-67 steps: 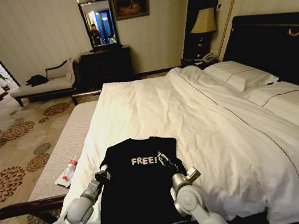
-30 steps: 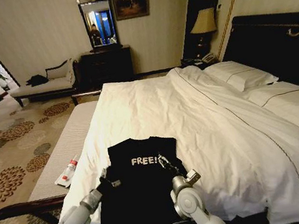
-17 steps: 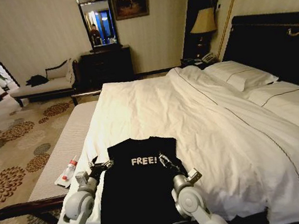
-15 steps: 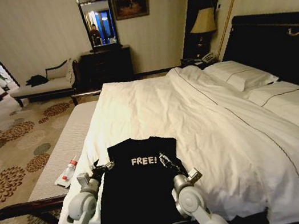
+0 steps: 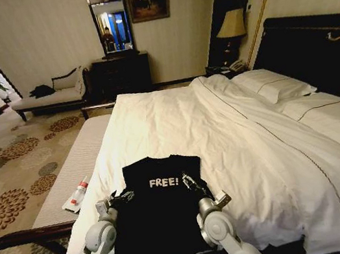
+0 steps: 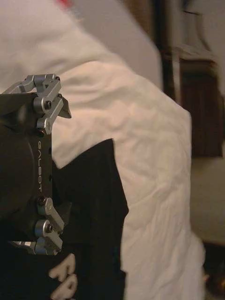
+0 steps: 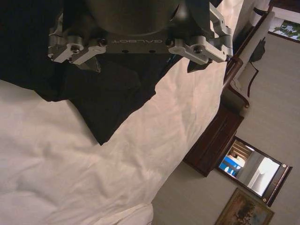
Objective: Fold the clothes on the bed.
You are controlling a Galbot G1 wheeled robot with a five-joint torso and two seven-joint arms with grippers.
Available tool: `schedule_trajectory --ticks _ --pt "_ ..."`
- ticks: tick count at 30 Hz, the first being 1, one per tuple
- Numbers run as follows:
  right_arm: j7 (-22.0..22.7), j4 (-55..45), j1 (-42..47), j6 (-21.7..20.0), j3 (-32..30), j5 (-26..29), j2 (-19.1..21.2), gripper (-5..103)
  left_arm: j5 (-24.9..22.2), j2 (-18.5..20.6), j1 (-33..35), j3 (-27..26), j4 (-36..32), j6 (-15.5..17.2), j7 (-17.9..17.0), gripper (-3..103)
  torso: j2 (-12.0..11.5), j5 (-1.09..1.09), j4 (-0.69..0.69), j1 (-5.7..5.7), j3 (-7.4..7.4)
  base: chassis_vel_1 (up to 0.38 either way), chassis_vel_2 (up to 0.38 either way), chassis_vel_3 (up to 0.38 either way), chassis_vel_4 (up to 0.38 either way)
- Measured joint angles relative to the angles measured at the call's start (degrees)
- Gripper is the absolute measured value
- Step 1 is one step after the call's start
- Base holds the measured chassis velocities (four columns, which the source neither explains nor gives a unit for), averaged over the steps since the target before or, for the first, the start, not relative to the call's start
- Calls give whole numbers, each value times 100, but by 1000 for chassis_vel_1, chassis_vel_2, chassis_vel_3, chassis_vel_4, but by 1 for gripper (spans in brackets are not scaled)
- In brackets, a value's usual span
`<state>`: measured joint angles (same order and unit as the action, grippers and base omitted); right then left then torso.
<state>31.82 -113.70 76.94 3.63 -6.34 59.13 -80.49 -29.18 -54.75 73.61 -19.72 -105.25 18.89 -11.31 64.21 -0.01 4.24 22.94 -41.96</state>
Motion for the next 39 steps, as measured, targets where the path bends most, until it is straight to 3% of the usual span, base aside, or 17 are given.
schedule_trajectory --ticks 3,4,9,14,21,25,27,33,36,39 --pt "5 21 -7 0 9 0 -17 100 250 312 -128 143 -28 -30 115 100 0 0 1 0 0 0 0 0 0" --pt "10 40 -6 1 16 -1 -35 100 305 602 -284 295 -18 -45 175 100 0 0 2 0 0 0 0 0 0" --pt "22 50 15 1 18 -16 -63 100 139 1071 -667 818 156 -48 233 100 0 1 2 0 0 0 0 0 0" --pt "38 55 23 1 -10 -21 -66 100 -108 1128 -831 1152 271 1 257 98 0 0 2 0 0 0 0 0 0" --pt "57 92 24 1 -20 -34 -83 100 -100 1047 -974 1383 470 -5 284 93 0 0 1 0 0 0 0 0 0" --pt "66 130 24 1 -19 -49 -94 100 -53 1001 -993 1397 538 -59 283 71 0 1 2 0 0 0 0 0 0" --pt "68 136 23 1 -19 -50 -96 100 -43 1000 -993 1397 541 -73 284 71 0 1 1 0 0 0 0 0 0" --pt "73 172 13 1 -13 -66 -114 100 65 1008 -947 1384 561 -221 368 43 0 1 1 0 0 0 0 0 0" --pt "76 179 12 2 -12 -72 -114 100 121 1014 -926 1376 579 -261 413 39 0 1 2 0 0 0 0 0 0" --pt "80 178 13 1 -15 -73 -109 100 173 1015 -890 1368 597 -289 450 22 0 1 1 0 0 0 0 0 0"
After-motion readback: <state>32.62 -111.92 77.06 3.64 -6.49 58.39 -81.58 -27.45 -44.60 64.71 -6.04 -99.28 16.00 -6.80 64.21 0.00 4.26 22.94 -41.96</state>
